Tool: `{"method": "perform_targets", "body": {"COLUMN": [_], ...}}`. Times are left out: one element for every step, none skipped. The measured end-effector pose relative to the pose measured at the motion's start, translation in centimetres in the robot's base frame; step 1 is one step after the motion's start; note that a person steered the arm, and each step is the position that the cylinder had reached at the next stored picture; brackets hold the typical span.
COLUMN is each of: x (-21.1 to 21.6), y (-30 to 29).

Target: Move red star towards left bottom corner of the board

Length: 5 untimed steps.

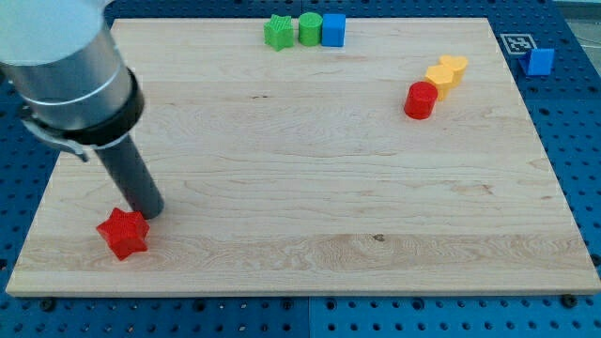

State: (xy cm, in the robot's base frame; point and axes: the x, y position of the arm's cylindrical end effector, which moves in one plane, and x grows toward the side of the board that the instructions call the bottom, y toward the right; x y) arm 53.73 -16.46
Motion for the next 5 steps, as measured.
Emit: {"method": "perform_targets", "body": {"x": [0.0, 0.7, 1.8, 1.9, 2.0], "y": [1.9, 2.9, 2.9, 2.5, 0.7]}}
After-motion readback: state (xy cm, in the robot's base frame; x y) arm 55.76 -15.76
